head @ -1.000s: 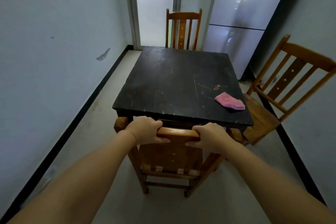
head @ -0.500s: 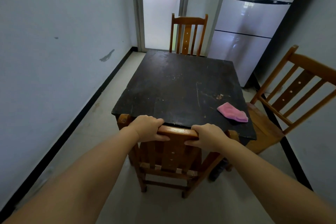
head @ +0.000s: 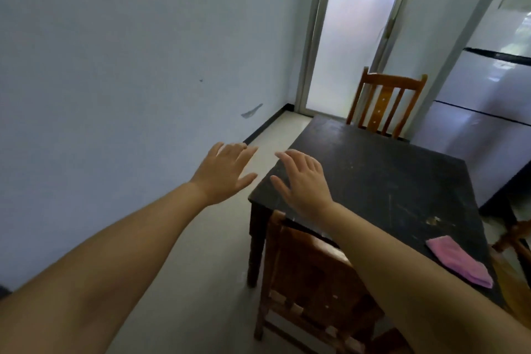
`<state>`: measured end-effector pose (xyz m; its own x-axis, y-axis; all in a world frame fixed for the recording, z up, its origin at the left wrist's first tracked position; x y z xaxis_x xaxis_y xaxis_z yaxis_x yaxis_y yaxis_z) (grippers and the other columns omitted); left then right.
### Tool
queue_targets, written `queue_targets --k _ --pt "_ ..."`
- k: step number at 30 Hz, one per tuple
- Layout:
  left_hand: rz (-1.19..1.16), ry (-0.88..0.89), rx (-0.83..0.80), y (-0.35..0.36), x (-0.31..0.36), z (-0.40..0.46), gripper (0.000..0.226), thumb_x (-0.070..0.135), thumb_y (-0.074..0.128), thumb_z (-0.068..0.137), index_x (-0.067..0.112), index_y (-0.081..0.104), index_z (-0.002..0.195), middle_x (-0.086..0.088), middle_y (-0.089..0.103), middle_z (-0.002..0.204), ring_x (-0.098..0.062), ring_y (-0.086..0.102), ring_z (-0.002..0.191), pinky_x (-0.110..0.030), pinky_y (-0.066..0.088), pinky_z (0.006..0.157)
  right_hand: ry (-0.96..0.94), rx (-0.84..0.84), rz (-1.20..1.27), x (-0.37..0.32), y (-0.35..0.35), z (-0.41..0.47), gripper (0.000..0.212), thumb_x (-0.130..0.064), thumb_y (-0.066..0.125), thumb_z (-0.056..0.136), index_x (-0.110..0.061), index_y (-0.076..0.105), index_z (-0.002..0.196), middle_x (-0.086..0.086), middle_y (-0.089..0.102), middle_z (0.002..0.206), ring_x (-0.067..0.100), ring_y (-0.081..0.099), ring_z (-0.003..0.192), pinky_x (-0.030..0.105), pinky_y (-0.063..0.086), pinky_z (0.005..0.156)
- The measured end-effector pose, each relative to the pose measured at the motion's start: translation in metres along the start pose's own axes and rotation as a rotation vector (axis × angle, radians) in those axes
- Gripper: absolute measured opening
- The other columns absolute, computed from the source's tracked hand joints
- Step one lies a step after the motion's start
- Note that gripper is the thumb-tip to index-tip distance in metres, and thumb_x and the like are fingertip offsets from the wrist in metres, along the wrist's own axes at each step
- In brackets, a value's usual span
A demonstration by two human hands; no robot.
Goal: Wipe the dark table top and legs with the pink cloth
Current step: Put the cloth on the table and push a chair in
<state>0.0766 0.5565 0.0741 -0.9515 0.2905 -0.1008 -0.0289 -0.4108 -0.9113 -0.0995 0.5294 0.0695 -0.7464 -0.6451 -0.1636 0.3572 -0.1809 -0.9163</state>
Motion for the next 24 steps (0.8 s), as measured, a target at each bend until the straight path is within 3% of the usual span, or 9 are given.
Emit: queue_targets --k 5,10,15,24 --pt "0.041 -0.215 -0.067 0.030 -0.100 -0.059 0.060 0.052 0.017 0.094 0.010 0.034 0.134 -0.014 0.044 0.128 -0.030 0.043 0.118 -0.058 0.035 0.097 -0.101 -0.125 -0.093 -0.058 0.066 0.080 0.065 -0.059 0.025 0.092 -0.028 0.014 0.148 0.002 0.012 0.157 0.024 0.007 0.145 0.051 0.008 0.117" --pt "0.077 -0.277 -0.152 0.056 -0.204 -0.088 0.064 0.053 0.006 0.094 0.011 0.032 0.135 -0.011 0.036 0.128 -0.027 0.036 0.120 -0.060 0.033 0.098 -0.053 -0.211 -0.179 -0.096 0.139 0.140 0.068 -0.061 0.012 0.090 -0.028 0.005 0.149 0.001 0.006 0.158 0.023 0.000 0.146 0.055 -0.006 0.115" --pt "0.047 -0.285 -0.238 0.084 -0.288 -0.078 0.061 0.050 0.021 0.091 0.012 0.027 0.138 -0.015 0.045 0.132 -0.025 0.028 0.124 -0.061 0.028 0.101 0.024 -0.292 -0.172 -0.131 0.203 0.186 0.066 -0.060 0.009 0.091 -0.029 0.000 0.149 0.000 0.001 0.158 0.021 -0.005 0.146 0.055 -0.013 0.113" --pt "0.023 -0.182 -0.322 0.160 -0.373 0.023 0.060 0.048 0.029 0.086 0.011 0.034 0.133 -0.015 0.055 0.120 -0.025 0.037 0.114 -0.061 0.037 0.092 0.191 -0.325 -0.166 -0.077 0.262 0.284 0.066 -0.059 0.007 0.092 -0.029 0.001 0.150 0.000 0.001 0.159 0.020 -0.003 0.146 0.052 -0.008 0.115"
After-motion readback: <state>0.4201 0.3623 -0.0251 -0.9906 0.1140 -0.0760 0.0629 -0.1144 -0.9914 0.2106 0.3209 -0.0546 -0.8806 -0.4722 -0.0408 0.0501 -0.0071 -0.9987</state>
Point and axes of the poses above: each hand's wrist, its own z-axis towards the middle knuckle, its own y-axis out of the palm, x = y × z, the point moved 4 cm from there along z, towards the middle knuckle
